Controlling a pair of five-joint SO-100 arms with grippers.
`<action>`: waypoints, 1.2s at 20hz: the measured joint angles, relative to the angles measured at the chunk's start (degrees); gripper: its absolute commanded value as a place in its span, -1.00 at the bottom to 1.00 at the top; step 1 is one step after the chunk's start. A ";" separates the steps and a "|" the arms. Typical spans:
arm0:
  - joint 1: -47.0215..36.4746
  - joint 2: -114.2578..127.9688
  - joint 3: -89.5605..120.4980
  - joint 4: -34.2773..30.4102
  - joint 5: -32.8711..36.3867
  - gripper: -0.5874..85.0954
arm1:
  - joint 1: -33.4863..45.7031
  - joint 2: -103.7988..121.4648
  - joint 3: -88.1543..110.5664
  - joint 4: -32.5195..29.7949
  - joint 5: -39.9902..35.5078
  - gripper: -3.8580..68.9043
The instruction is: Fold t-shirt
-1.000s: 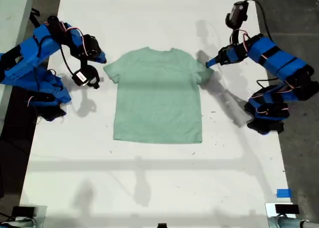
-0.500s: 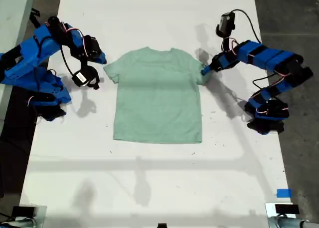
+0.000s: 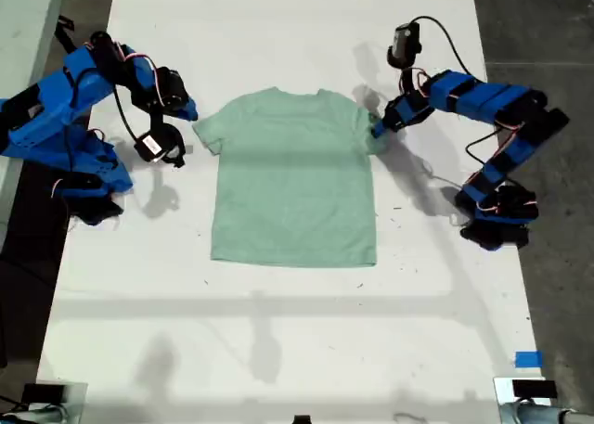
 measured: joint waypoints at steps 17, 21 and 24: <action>0.00 1.93 2.64 0.00 0.00 -0.99 | -12.92 -5.36 -45.70 45.62 14.77 -0.91; 0.00 2.20 3.08 0.00 0.00 -0.99 | -19.16 -16.35 -59.24 45.79 19.86 -0.91; 0.00 2.29 3.08 0.00 0.00 -0.99 | -23.82 -24.70 -70.58 45.79 23.12 -0.91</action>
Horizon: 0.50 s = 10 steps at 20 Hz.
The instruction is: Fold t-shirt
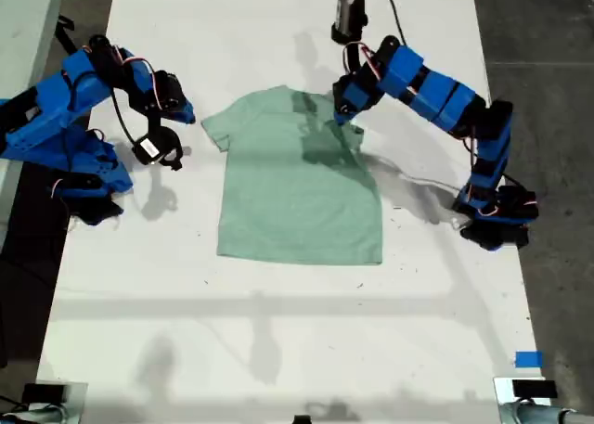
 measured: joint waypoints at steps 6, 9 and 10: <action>0.00 0.09 0.44 0.00 0.00 -0.99 | -7.73 -6.86 -3.60 -9.23 5.71 -0.91; 0.00 0.09 1.32 0.00 0.00 -0.99 | -10.20 -11.25 -3.60 -16.61 7.73 -0.91; 0.00 0.09 1.58 0.00 0.00 -0.99 | -10.46 -13.45 -3.60 -18.54 8.53 -0.91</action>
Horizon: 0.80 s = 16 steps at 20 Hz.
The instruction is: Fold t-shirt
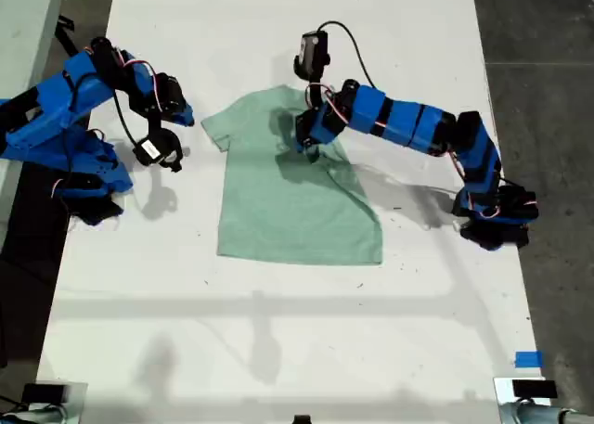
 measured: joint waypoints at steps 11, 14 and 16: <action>0.00 0.97 2.37 -1.05 0.00 -0.98 | -0.09 -1.32 -3.43 -3.96 -1.41 -0.36; 0.00 0.97 2.37 -1.41 0.00 -0.99 | 1.32 7.12 -3.43 0.97 -2.81 -0.42; 0.00 0.97 2.37 -1.58 0.00 -0.99 | 3.52 12.22 -3.43 5.71 -3.16 -0.45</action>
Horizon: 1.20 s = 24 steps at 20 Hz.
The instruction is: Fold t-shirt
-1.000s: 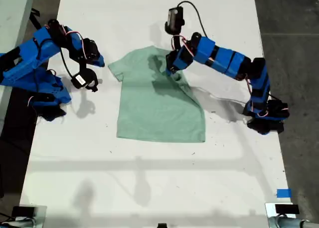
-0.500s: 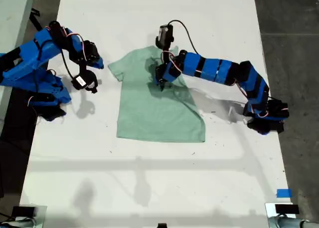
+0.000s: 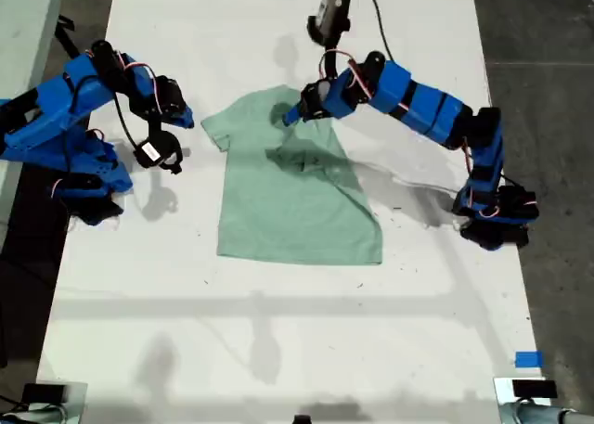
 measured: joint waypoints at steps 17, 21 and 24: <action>-8.61 -22.59 -7.03 -6.59 8.00 -0.29 | 1.14 31.64 35.24 7.91 0.88 -0.44; -10.20 -29.00 -6.15 -11.16 7.73 -0.29 | 0.97 35.42 39.73 6.15 1.23 -0.44; -10.63 -35.51 -6.06 -14.33 6.59 -0.30 | 0.44 37.88 42.10 5.45 1.67 -0.44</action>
